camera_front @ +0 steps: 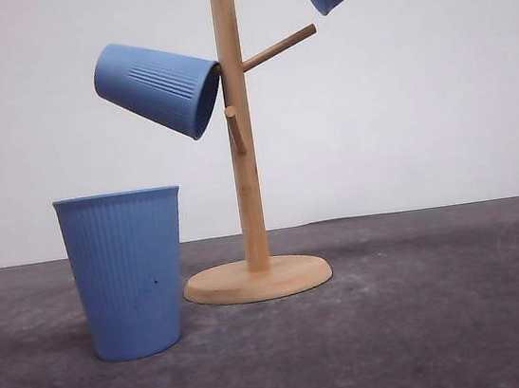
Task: Place three cups
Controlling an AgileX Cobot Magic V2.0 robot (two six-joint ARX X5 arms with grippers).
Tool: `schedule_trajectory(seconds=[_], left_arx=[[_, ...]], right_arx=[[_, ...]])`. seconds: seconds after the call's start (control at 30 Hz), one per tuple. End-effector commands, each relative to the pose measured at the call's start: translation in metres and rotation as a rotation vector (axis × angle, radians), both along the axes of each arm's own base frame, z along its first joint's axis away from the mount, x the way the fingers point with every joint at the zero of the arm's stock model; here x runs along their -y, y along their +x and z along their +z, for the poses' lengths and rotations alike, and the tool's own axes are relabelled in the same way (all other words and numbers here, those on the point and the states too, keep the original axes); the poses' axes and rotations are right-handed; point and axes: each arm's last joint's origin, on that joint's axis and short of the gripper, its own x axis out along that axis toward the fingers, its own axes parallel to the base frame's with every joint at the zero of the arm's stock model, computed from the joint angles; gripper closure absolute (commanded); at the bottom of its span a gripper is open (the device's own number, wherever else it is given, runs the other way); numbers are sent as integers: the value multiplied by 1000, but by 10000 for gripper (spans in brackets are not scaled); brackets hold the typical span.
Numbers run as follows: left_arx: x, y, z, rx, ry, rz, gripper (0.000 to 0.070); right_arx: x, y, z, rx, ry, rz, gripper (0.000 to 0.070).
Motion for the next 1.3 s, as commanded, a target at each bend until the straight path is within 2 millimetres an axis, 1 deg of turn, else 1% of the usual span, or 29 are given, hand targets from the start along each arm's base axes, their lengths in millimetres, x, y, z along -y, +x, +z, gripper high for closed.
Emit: schedule_trajectory(seconds=[0.0, 0.13, 0.3, 0.6, 0.83, 0.97, 1.2, 1.27], left_arx=[[1, 1, 4, 17, -3, -5, 201], [1, 1, 4, 17, -3, -5, 201], [0, 1, 4, 17, -3, -4, 201], [0, 1, 4, 17, -3, -4, 201], [0, 1, 4, 17, -3, -4, 201], [0, 1, 4, 16, -3, -4, 201], [0, 1, 4, 15, -3, -4, 201], [0, 1, 4, 14, -3, -4, 201]], right_arx=[[3, 5, 8, 71, -39, -21, 329], [8, 9, 7, 77, -104, -64, 329], [6, 16, 0, 61, -129, -60, 329], [-16, 32, -23, 29, -172, -18, 329], [-34, 42, -36, 53, -215, 4, 327], [-41, 46, -41, 56, -223, 5, 263], [-49, 51, -50, 52, -239, 12, 258], [-52, 52, -51, 59, -241, 15, 229]])
